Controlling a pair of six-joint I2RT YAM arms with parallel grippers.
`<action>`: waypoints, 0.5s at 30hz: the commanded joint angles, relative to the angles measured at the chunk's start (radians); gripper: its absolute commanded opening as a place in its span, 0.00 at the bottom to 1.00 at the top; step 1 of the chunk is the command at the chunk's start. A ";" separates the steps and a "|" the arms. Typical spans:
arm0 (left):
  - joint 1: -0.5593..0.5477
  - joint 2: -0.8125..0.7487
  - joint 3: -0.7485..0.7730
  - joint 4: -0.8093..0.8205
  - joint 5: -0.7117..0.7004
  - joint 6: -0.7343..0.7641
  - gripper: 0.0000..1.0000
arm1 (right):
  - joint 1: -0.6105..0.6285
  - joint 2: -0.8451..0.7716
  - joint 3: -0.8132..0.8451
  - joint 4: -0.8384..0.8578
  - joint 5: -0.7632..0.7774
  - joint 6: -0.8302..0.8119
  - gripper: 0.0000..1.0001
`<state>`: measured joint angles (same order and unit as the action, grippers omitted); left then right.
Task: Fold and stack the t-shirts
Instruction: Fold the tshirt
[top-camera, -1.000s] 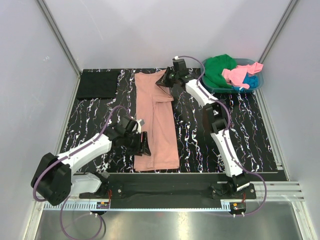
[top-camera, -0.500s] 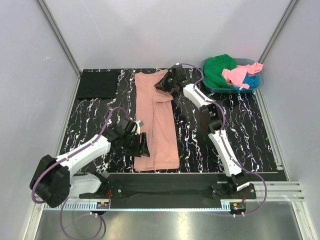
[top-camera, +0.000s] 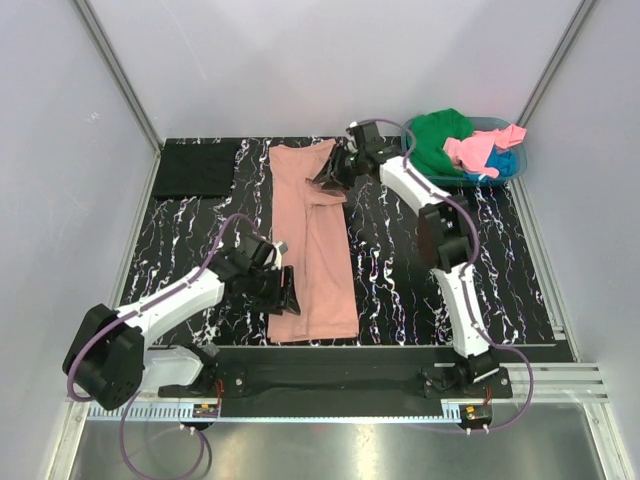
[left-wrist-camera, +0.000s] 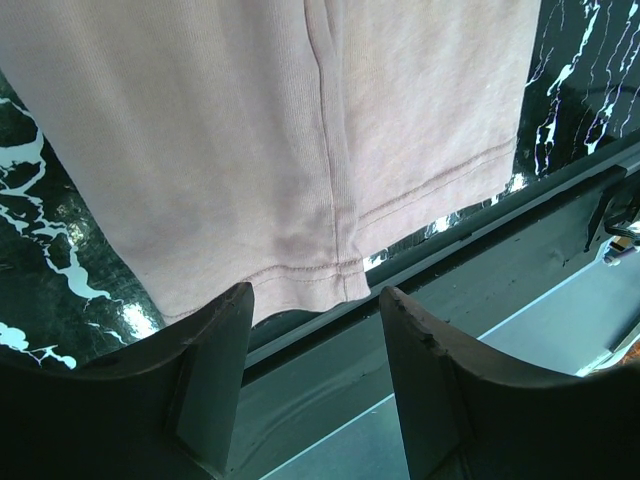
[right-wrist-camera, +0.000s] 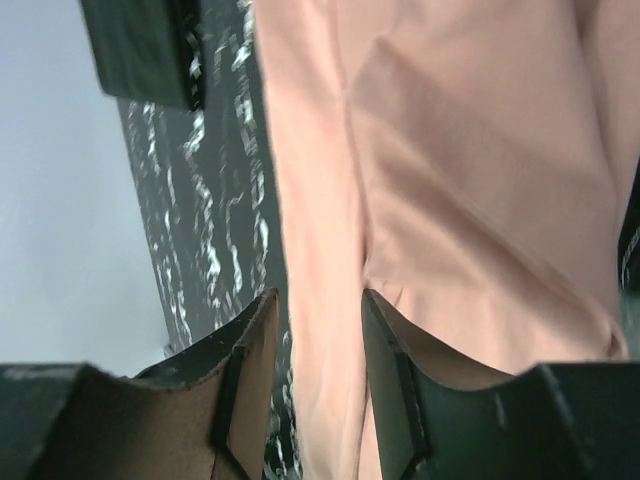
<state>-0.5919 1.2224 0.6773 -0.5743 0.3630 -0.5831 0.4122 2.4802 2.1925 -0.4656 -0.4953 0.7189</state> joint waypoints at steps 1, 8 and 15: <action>-0.002 0.005 0.042 0.028 0.010 0.019 0.59 | -0.048 -0.151 -0.072 -0.016 -0.028 -0.088 0.45; -0.002 0.000 0.050 0.011 0.004 0.022 0.59 | -0.148 -0.109 -0.122 0.047 -0.075 -0.058 0.13; -0.002 -0.003 0.059 -0.002 -0.001 0.025 0.59 | -0.167 0.008 -0.017 0.011 -0.084 -0.065 0.29</action>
<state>-0.5919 1.2259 0.6910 -0.5819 0.3626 -0.5751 0.2222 2.4641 2.1380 -0.4435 -0.5438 0.6731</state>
